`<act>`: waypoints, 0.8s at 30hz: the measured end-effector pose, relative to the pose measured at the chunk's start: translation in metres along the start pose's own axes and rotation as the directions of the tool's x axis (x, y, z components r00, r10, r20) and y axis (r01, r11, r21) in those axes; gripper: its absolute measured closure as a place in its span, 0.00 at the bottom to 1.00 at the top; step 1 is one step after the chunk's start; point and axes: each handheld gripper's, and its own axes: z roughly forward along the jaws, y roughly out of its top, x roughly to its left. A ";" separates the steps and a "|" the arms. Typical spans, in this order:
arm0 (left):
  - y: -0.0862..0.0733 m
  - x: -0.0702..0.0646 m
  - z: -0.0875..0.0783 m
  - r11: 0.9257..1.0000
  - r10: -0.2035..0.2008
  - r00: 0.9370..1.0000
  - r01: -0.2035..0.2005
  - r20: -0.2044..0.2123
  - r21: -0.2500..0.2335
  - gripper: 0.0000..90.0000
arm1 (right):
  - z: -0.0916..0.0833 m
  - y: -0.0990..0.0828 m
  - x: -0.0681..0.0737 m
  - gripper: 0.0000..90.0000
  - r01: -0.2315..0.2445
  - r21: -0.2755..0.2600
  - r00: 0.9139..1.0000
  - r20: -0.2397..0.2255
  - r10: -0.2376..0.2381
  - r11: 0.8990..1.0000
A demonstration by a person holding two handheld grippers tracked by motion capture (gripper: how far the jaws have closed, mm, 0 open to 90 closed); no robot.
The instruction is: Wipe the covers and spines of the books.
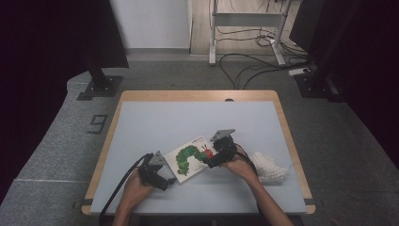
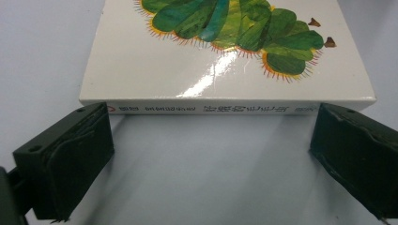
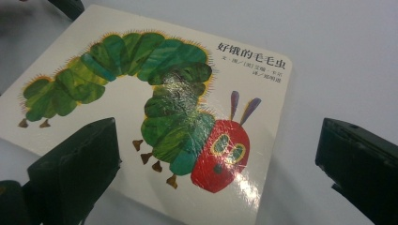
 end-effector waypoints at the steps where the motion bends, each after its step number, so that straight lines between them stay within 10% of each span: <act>1: 0.000 0.000 0.000 1.000 -0.002 1.000 0.002 0.000 -0.001 0.00 | 0.002 0.000 -0.001 0.00 0.000 0.002 1.000 -0.004 0.000 1.000; 24: 0.000 0.000 0.000 1.000 -0.008 1.000 0.008 0.001 -0.002 0.00 | 0.039 0.008 -0.012 0.00 -0.102 0.011 0.990 -0.099 0.103 0.995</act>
